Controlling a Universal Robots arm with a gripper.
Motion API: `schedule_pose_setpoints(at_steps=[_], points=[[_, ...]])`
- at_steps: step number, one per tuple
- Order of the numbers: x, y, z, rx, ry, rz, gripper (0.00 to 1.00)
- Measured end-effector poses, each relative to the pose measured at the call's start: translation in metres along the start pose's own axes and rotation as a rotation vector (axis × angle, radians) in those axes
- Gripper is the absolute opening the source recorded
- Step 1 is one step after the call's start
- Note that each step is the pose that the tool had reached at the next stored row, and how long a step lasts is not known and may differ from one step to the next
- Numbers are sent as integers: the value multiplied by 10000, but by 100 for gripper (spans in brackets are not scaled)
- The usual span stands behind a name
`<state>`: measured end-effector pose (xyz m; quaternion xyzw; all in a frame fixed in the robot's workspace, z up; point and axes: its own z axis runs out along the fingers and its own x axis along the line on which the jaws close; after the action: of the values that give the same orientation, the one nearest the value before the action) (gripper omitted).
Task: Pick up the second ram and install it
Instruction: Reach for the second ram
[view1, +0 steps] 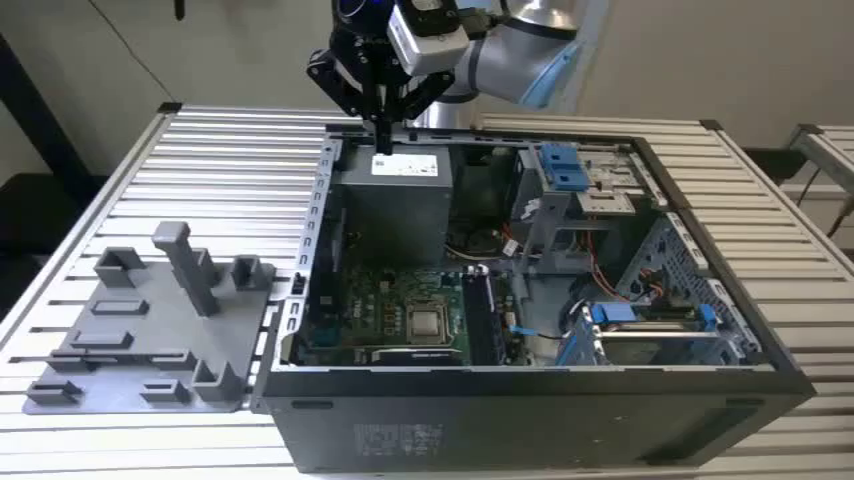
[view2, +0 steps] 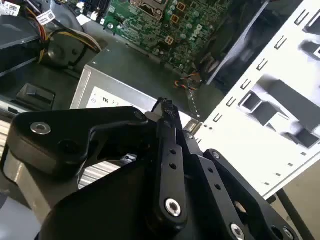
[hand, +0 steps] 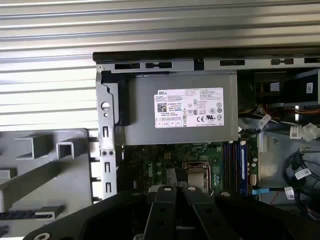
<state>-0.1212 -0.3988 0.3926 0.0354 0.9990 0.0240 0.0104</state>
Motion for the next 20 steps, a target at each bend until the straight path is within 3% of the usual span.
schedule_pose_setpoints(at_steps=[13,20], points=[[16,-1,-1,0,0,1,11],[125,-9,-3,0,1,-23,11]])
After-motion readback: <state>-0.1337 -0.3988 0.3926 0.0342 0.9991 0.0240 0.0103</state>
